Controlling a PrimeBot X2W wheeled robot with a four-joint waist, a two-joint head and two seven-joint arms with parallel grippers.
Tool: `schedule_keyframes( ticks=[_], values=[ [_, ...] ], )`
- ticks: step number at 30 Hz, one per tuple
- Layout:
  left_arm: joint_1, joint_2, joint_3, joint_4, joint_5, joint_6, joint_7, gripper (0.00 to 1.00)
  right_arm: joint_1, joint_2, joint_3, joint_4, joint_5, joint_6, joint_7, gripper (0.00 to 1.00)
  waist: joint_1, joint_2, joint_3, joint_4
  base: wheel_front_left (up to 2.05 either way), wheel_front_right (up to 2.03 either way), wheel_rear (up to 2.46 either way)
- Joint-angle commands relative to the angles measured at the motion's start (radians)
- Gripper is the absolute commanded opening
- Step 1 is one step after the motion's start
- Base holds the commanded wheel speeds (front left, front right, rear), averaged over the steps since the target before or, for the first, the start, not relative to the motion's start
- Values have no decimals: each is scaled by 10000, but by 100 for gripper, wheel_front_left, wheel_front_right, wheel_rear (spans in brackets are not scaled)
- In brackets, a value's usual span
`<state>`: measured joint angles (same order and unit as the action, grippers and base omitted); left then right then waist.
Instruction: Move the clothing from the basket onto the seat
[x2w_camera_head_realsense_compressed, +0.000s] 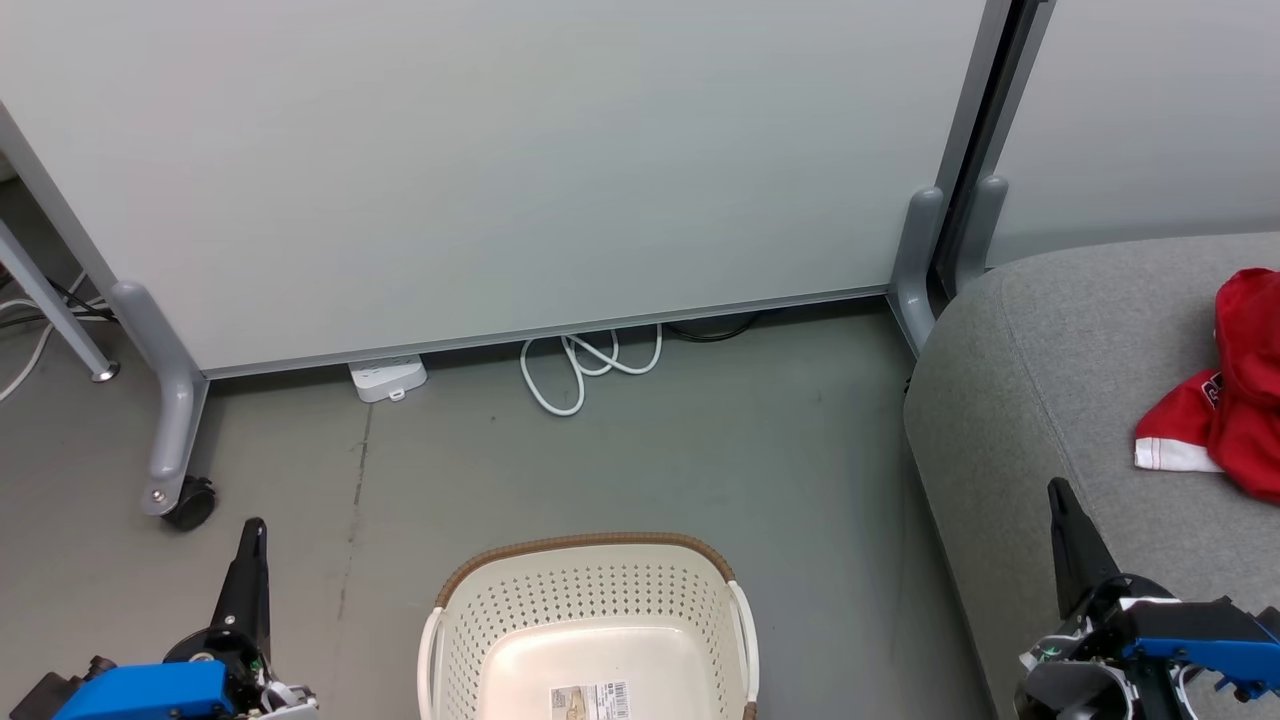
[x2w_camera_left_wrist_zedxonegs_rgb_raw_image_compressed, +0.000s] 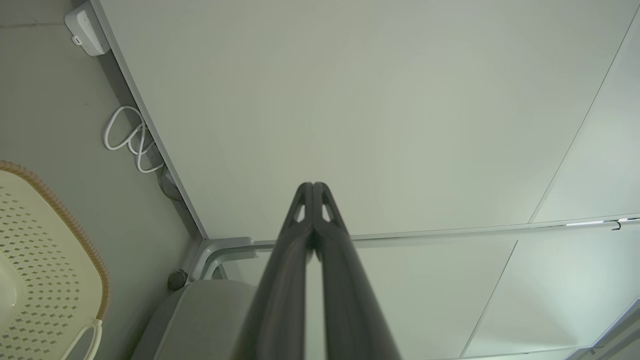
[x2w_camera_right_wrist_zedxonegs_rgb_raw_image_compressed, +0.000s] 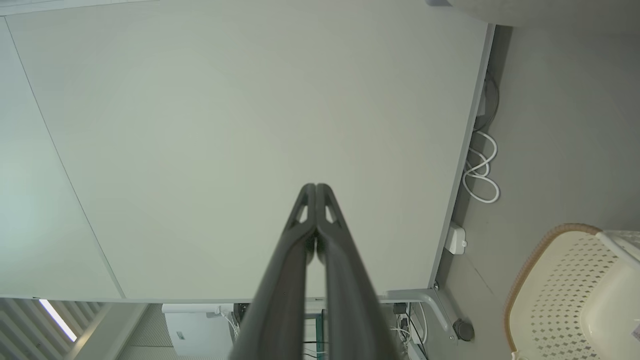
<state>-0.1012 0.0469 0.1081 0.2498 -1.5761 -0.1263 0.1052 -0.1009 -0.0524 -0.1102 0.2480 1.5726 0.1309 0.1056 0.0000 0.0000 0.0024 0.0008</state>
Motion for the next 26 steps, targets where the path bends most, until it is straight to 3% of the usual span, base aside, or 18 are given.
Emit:
schedule_keyframes(
  ticks=[1, 26],
  values=[
    [-122, 59, 71, -53, -136, -74, 59, 0, -113, 37, -36, -49, 151, -4, 54, 0, 0, 0, 1, -1, 0, 0, 0],
    [-131, 59, 88, -61, -383, -74, 133, 0, -120, 37, -56, -50, 416, -3, 118, 0, 0, 0, 7, -8, 0, 0, 0]
  ],
)
